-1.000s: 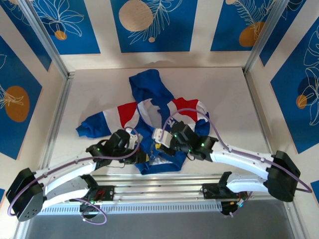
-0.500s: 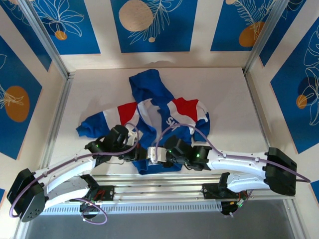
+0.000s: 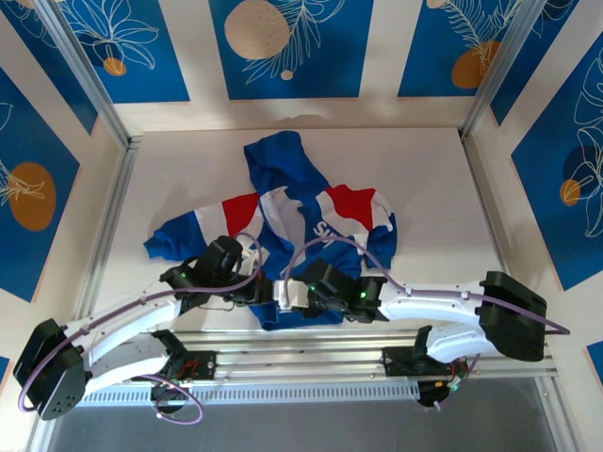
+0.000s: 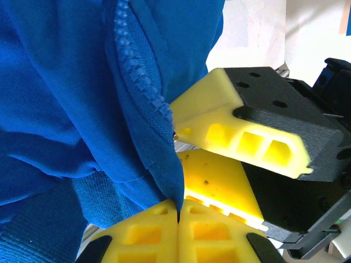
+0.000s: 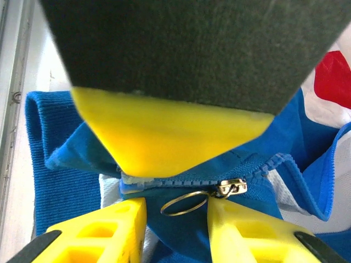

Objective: Zip up the jacket

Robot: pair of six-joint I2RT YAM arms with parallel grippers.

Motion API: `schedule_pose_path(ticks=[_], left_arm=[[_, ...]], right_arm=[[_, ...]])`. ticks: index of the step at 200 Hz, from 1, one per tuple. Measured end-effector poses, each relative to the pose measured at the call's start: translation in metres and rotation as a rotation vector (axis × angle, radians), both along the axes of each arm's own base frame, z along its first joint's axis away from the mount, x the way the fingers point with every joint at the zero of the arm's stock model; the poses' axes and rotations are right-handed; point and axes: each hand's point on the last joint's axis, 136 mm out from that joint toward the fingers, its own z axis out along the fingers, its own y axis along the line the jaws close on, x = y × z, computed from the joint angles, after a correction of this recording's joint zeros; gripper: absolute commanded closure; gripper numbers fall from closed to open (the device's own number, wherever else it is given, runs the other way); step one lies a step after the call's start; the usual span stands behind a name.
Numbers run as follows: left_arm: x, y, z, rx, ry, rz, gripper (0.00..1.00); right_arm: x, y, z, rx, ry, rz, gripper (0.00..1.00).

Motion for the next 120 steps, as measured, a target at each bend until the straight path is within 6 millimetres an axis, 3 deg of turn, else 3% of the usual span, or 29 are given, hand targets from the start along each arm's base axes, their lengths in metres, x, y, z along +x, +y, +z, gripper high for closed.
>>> schedule_pose_path(ticks=[76,120], left_arm=[[0.0,0.001,0.001,0.002,0.002,0.002,1.0],[0.001,0.001,0.0,0.003,0.003,0.006,1.0]], right_arm=[[0.009,0.003,-0.001,0.023,0.005,-0.049,0.82],[0.017,-0.002,0.005,0.051,0.018,-0.095,0.82]])
